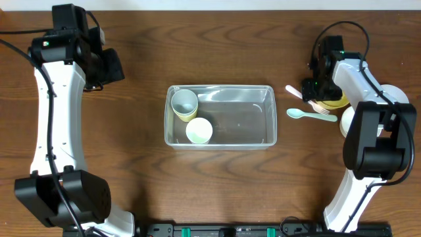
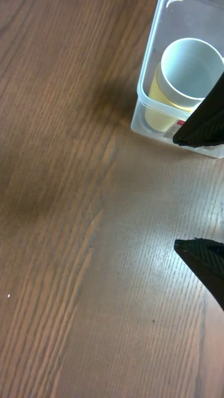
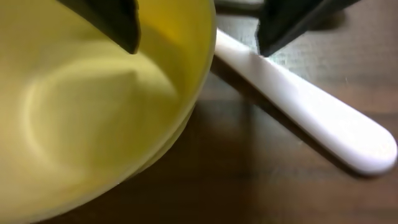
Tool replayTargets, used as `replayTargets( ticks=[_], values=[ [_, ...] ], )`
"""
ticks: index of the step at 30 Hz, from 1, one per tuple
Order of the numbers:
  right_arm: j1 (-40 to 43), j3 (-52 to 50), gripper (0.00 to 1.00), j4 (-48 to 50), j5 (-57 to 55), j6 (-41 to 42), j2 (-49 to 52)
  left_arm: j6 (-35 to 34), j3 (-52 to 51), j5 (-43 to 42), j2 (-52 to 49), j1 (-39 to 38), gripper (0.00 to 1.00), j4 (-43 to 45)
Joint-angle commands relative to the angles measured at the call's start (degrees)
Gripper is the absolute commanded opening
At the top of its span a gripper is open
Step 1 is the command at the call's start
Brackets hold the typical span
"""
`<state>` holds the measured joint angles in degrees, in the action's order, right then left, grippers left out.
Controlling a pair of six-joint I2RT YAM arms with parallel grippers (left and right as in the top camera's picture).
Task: Pack container
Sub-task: 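Grasp the yellow bowl with the right gripper and place it in the container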
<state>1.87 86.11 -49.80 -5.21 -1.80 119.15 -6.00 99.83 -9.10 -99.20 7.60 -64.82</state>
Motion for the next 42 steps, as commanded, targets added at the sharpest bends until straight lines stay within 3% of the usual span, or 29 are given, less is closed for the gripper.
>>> replayTargets(
  ticks=[1,4,10,19,24,30,34,42],
  values=[
    [0.2,0.5,0.52,0.7,-0.6,0.0,-0.1,-0.1,1.0,-0.8,1.0,-0.1,0.49,-0.6],
    [0.2,0.5,0.48,1.3,-0.6,0.0,-0.1,-0.1,0.9,-0.8,1.0,-0.1,0.49,-0.7],
    [0.2,0.5,0.22,2.1,-0.8,0.0,-0.1,-0.1,0.9,-0.8,1.0,-0.1,0.49,-0.8],
    [0.2,0.6,0.01,2.8,-0.8,0.0,-0.1,-0.1,0.9,-0.8,1.0,-0.1,0.49,-0.9],
    [-0.1,3.9,0.01,1.5,-0.8,-0.1,-0.8,-0.1,0.9,-0.8,1.0,-0.1,0.49,-0.9],
    [-3.1,17.0,0.01,-8.3,-0.3,-1.9,-5.6,-0.1,0.9,-0.8,1.0,-0.1,0.49,-1.0],
    [-8.6,23.8,0.01,-15.5,0.4,-2.8,-11.0,-0.1,0.9,-0.8,1.0,-0.1,0.49,-1.2],
    [-24.9,24.1,0.01,-23.1,2.1,-2.5,-16.5,-0.1,0.9,-0.8,1.0,-0.1,0.49,-1.1]
  ],
)
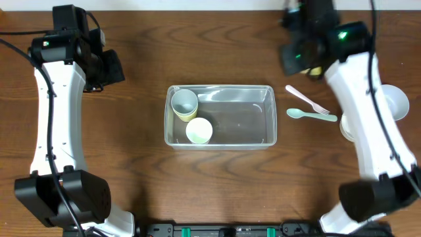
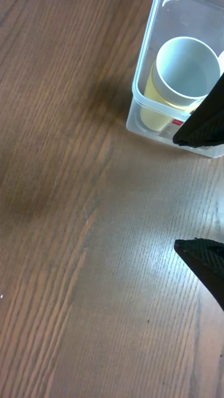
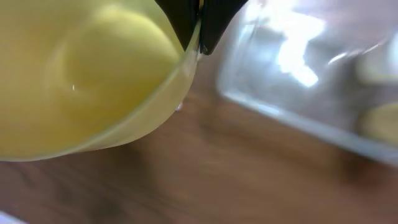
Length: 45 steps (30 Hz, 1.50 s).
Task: Pack container
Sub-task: 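Grasp the yellow bowl with the right gripper and place it in the container, then move the right gripper back and grasp the white bowl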
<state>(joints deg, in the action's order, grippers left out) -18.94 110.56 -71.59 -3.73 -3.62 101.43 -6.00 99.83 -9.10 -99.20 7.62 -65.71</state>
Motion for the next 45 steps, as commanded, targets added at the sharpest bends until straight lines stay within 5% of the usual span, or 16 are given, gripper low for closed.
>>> replayTargets(
  ticks=[1,13,32,37,41,45],
  values=[
    [-6.1,-0.8,0.01,-1.6,0.6,-0.6,1.6,-0.1,0.9,-0.8,1.0,-0.1,0.49,-0.2],
    [-18.6,-14.1,0.01,5.9,0.5,3.0,7.8,-0.1,0.9,-0.8,1.0,-0.1,0.49,-0.7],
    [-8.3,-22.2,0.12,14.3,0.6,3.3,9.3,-0.1,0.9,-0.8,1.0,-0.1,0.49,-1.1],
    [-8.4,-22.2,0.21,14.2,0.6,3.3,9.3,-0.1,0.9,-0.8,1.0,-0.1,0.49,-1.1],
    [-8.5,-22.2,0.46,14.2,0.6,3.3,9.3,-0.1,0.9,-0.8,1.0,-0.1,0.49,-1.1],
    [-8.5,-22.2,0.52,14.2,0.6,3.3,9.3,-0.1,0.9,-0.8,1.0,-0.1,0.49,-1.1]
  ],
)
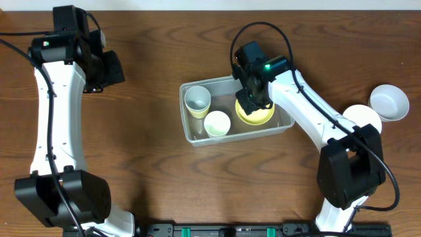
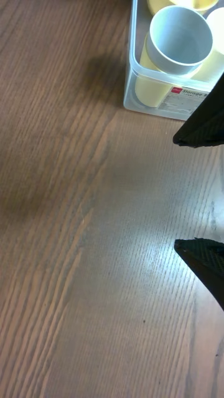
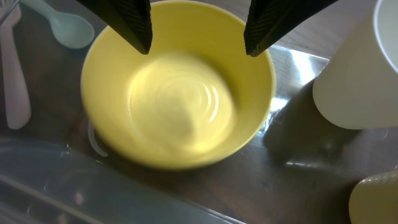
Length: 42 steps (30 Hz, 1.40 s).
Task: Pack container
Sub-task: 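Move the right gripper back and grasp the white bowl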
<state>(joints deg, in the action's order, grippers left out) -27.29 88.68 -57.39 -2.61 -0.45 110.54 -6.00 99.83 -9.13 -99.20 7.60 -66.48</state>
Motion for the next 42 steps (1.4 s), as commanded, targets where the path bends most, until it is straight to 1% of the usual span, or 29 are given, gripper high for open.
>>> replayTargets(
  ticks=[1,5,6,8,10,14,16,19,20,22,25,28,32,36,42],
  values=[
    [-0.2,-0.3,0.52,0.0,-0.5,0.2,0.2,-0.1,0.9,-0.8,1.0,-0.1,0.49,-0.3],
    [-0.1,-0.3,0.58,0.0,-0.6,0.2,0.2,-0.1,0.9,-0.7,1.0,-0.1,0.49,-0.4],
    [-0.1,-0.3,0.58,0.0,-0.6,0.2,0.2,-0.1,0.9,-0.7,1.0,-0.1,0.49,-0.4],
    [0.0,-0.2,0.54,0.0,-0.6,0.6,0.0,-0.1,0.9,-0.7,1.0,-0.1,0.49,-0.4],
    [0.4,0.5,0.54,0.0,-2.7,3.5,-0.6,-0.1,0.9,-0.7,1.0,-0.1,0.49,-0.3],
    [2.8,3.8,0.57,-1.3,-8.6,7.8,-3.7,0.0,0.9,-0.7,1.0,-0.1,0.49,-0.3],
    [5.5,6.3,0.59,-2.1,-11.1,9.1,-6.4,0.0,0.9,-0.7,1.0,-0.1,0.49,-0.4],
    [11.9,8.7,0.72,-2.2,-12.5,12.4,-10.7,0.0,0.9,-0.7,1.0,-0.1,0.49,-0.3],
    [14.2,8.8,0.74,-2.2,-12.1,13.6,-11.7,0.0,0.9,-0.7,1.0,-0.1,0.49,-0.4],
    [19.3,8.8,0.74,-3.8,-11.2,16.5,-13.3,0.0,0.9,-0.7,1.0,-0.1,0.49,-0.4],
    [27.4,8.6,0.74,-8.7,-7.0,20.2,-13.3,0.0,0.9,-0.7,1.0,-0.1,0.49,-0.4],
    [33.4,6.6,0.74,-11.7,-3.4,20.8,-11.8,0.0,0.9,-0.7,1.0,-0.1,0.49,-0.4],
    [37.9,1.0,0.75,-11.2,-2.9,21.1,-9.8,0.0,0.9,-0.7,1.0,-0.1,0.49,-0.5],
    [39.9,-5.7,0.75,-8.0,-2.9,21.6,-7.6,-0.1,0.9,-0.7,1.0,-0.1,0.49,-0.7],
    [41.1,-11.8,0.74,-3.4,-3.0,21.6,-5.5,0.0,0.9,-0.7,1.0,-0.1,0.49,-0.8]
  ],
)
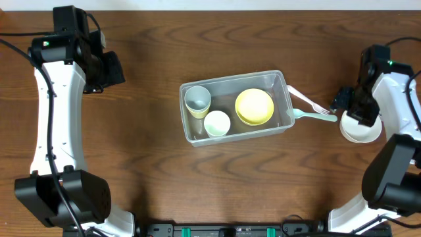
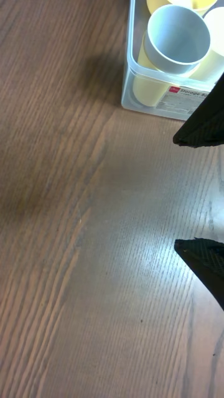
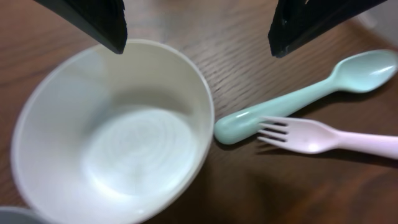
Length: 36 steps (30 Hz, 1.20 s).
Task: Pack container
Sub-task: 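Move the right gripper back and grasp the white bowl, then place the white bowl into the yellow bowl with the right gripper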
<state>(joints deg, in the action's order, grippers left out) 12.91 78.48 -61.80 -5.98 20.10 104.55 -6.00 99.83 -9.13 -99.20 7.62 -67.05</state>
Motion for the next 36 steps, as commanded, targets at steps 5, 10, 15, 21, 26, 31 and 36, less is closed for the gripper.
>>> replayTargets(
  ticks=[5,10,15,21,26,31,36],
  values=[
    [1.0,-4.2,0.62,3.2,0.4,1.1,0.6,0.0,0.9,-0.7,1.0,-0.1,0.49,-0.2],
    [1.0,-4.7,0.46,3.1,0.2,0.9,0.6,0.0,0.9,-0.7,1.0,-0.1,0.49,-0.2],
    [1.0,-7.3,0.47,5.7,0.2,0.9,0.6,0.0,0.9,-0.7,1.0,-0.1,0.49,-0.2],
    [1.0,-10.4,0.45,9.2,0.2,0.9,0.6,0.0,0.9,-0.7,1.0,-0.1,0.49,-0.2],
    [1.0,-10.8,0.24,9.9,0.2,0.9,0.6,0.0,0.9,-0.7,1.0,-0.1,0.49,-0.3],
    [1.0,-10.8,0.11,10.0,0.2,0.9,0.6,0.0,0.9,-0.7,1.0,-0.1,0.49,-0.5],
    [1.0,-10.8,0.01,10.3,0.2,0.9,0.6,0.0,0.9,-0.7,1.0,-0.1,0.49,-0.5]
  ],
)
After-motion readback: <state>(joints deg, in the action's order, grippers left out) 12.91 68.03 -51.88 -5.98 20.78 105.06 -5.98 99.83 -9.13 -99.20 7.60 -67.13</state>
